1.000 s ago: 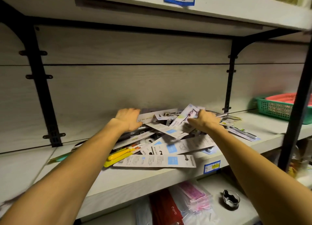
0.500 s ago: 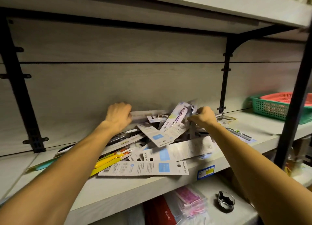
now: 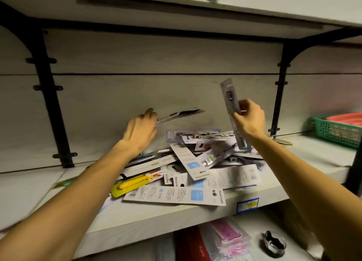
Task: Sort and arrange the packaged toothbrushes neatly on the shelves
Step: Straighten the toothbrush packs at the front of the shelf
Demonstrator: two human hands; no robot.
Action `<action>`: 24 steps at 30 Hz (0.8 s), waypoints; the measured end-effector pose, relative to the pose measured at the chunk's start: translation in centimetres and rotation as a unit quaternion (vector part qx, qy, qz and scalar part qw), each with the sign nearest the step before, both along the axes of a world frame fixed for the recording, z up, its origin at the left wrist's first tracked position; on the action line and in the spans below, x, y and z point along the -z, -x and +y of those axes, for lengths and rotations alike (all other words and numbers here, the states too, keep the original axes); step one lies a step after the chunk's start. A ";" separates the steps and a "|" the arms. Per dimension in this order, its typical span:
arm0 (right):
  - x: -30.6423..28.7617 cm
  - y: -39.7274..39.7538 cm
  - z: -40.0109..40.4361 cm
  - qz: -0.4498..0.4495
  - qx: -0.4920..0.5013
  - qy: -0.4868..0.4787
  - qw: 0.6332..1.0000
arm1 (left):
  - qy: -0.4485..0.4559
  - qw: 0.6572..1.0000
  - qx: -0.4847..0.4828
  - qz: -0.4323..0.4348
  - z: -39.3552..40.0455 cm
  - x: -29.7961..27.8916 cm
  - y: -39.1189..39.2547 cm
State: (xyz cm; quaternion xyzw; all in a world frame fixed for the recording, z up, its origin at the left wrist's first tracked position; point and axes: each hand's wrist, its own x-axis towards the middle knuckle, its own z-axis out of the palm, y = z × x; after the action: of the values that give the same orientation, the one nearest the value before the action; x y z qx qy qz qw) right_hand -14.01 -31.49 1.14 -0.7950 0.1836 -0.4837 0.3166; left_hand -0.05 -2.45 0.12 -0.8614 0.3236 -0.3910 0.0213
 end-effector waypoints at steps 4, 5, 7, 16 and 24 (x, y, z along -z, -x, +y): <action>-0.2 -0.3 0.8 -0.014 -0.024 0.047 0.999 | 0.036 0.999 0.007 0.033 0.6 1.1 0.3; -0.2 -0.3 0.9 -0.018 -0.032 0.050 0.998 | 0.055 0.998 0.011 0.038 0.7 1.5 0.3; -0.2 -0.3 1.2 -0.026 -0.032 0.058 0.997 | 0.074 0.997 0.011 0.036 1.1 1.9 0.4; -0.9 2.7 7.6 -0.062 -0.028 0.089 0.994 | 0.216 0.960 0.018 0.175 5.6 2.4 2.7; -1.7 7.9 19.1 -0.093 -0.069 -0.018 0.993 | 0.245 0.940 0.055 0.230 13.9 1.3 8.7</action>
State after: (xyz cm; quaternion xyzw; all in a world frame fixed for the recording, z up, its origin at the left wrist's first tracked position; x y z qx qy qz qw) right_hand -21.92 -12.40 2.79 -0.7517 0.1068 -0.5291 0.3790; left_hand -8.79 11.40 -1.20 -0.8873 0.2609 -0.2496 -0.2869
